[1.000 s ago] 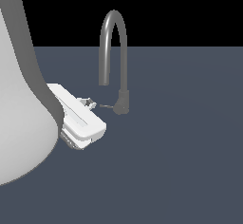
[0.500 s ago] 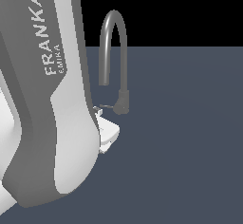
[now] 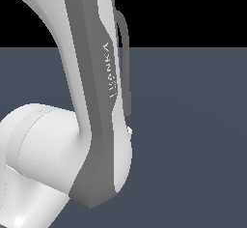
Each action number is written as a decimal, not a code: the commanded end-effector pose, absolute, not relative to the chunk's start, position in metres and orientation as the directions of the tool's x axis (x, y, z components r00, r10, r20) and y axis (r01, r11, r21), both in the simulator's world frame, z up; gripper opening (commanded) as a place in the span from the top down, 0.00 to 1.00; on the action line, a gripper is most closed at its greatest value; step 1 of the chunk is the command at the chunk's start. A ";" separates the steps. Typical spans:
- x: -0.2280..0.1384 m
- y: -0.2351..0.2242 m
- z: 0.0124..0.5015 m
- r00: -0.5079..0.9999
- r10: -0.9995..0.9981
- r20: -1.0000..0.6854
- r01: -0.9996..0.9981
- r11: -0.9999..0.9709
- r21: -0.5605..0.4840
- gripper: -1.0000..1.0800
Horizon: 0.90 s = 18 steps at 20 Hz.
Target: Turn on the faucet by rotating a designated handle.
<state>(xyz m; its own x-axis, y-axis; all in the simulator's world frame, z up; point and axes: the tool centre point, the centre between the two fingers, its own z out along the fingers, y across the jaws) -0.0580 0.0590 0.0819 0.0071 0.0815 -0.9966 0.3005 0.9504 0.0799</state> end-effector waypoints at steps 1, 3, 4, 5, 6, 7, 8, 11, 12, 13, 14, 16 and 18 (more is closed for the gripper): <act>-0.055 0.056 0.078 0.004 0.055 -0.998 0.276 0.960 0.054 1.00; -0.053 0.054 0.075 0.003 0.039 -0.999 0.262 0.964 0.038 1.00; -0.052 0.053 0.074 0.002 0.031 -1.000 0.256 0.966 0.031 1.00; -0.052 0.052 0.073 0.002 0.025 -1.000 0.250 0.968 0.025 1.00; -0.051 0.051 0.073 0.002 0.020 -1.000 0.246 0.969 0.019 1.00; -0.050 0.050 0.072 0.001 0.015 -1.000 0.242 0.970 0.015 1.00; -0.050 0.050 0.071 0.001 0.011 -1.000 0.238 0.971 0.011 1.00; -0.049 0.049 0.071 0.001 0.004 -1.000 0.232 0.973 0.004 1.00; -0.048 0.049 0.070 0.001 0.003 -1.000 0.232 0.973 0.003 1.00; -0.048 0.048 0.070 0.001 0.003 -1.000 0.232 0.973 0.003 1.00; -0.048 0.048 0.070 0.001 0.003 -1.000 0.232 0.973 0.003 1.00; -0.048 0.048 0.070 0.001 0.003 -1.000 0.232 0.973 0.003 1.00; -0.048 0.050 0.074 0.001 0.003 -1.000 0.232 0.973 0.003 1.00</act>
<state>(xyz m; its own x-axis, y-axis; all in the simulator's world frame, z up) -0.0485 0.0489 0.0714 -0.0001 0.0032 -1.0000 0.2323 0.9727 0.0031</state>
